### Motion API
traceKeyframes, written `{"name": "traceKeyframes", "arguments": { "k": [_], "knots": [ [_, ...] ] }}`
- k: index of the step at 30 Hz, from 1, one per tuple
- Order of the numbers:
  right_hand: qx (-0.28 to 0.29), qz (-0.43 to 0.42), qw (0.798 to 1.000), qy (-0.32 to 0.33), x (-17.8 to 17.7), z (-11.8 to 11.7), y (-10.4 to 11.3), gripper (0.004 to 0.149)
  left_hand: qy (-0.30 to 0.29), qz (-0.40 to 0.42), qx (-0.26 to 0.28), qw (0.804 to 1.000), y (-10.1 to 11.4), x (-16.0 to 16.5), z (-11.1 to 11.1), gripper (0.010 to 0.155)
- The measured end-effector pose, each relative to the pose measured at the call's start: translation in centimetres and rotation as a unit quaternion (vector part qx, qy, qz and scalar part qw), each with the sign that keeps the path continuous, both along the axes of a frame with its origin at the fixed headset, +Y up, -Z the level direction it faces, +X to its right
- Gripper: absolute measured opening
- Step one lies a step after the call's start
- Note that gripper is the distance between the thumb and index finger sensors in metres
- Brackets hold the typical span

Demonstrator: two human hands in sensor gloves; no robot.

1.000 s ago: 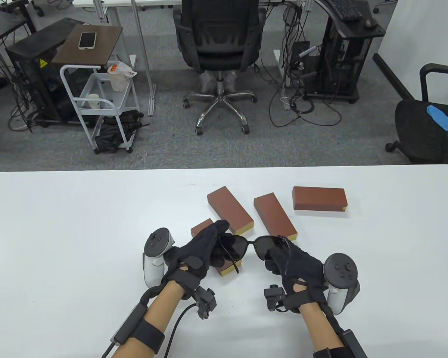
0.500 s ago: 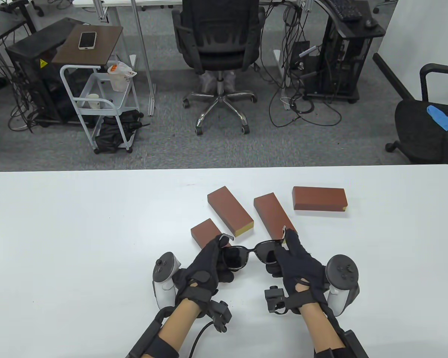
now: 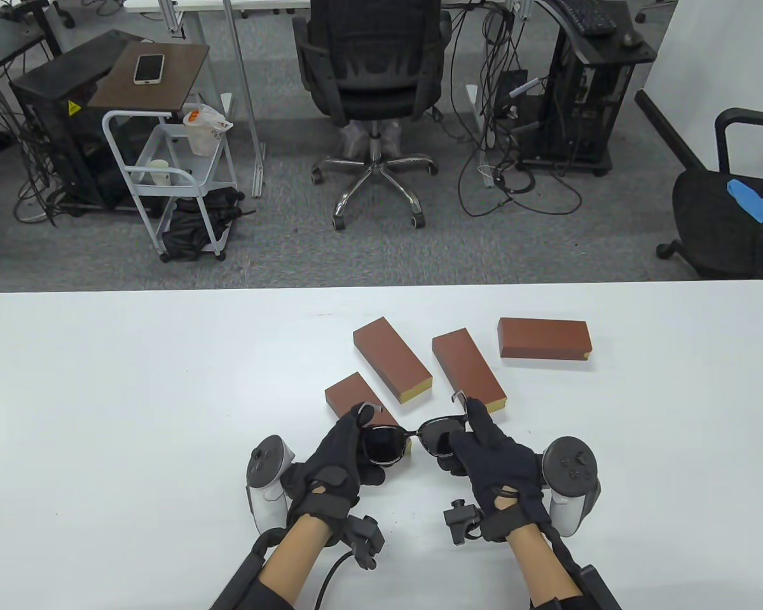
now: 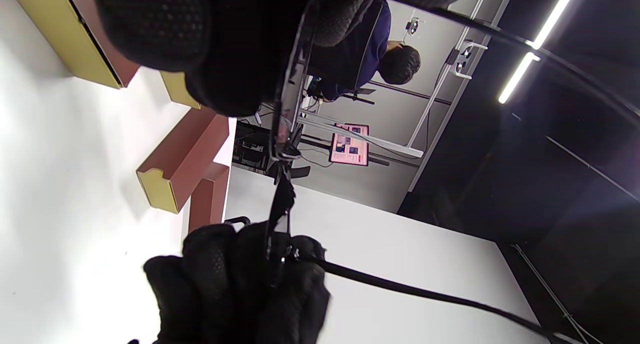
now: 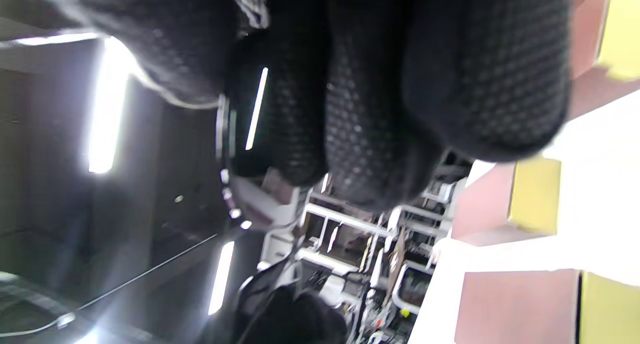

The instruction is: Slide to open storage boxes and store sunglasses

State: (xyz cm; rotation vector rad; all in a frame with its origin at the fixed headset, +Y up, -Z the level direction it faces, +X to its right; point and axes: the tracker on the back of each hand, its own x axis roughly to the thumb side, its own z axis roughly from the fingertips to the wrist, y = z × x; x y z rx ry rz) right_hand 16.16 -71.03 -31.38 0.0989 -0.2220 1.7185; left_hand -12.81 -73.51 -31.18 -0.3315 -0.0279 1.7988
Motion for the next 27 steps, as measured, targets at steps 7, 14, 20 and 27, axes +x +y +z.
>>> {"name": "traceKeyframes", "arguments": {
  "k": [7,14,20,27],
  "knots": [
    [0.007,-0.073,0.997,0.034,-0.2,-0.03,-0.69,0.065,0.007,0.007,-0.023,1.0,-0.44,-0.21,-0.03,0.062],
    [0.002,-0.077,0.997,0.024,-0.03,-0.02,-0.73,0.057,0.031,-0.03,-0.016,0.999,-0.78,-0.57,-0.27,0.057],
    [-0.001,-0.08,0.997,0.023,0.08,-0.04,-0.73,0.054,0.038,-0.04,-0.013,0.998,-0.77,-0.64,-0.26,0.055],
    [-0.006,-0.073,0.997,0.017,0.3,-0.11,-0.95,0.052,0.06,-0.065,0.002,0.996,-0.71,-0.82,-0.1,0.053]
  ]
}}
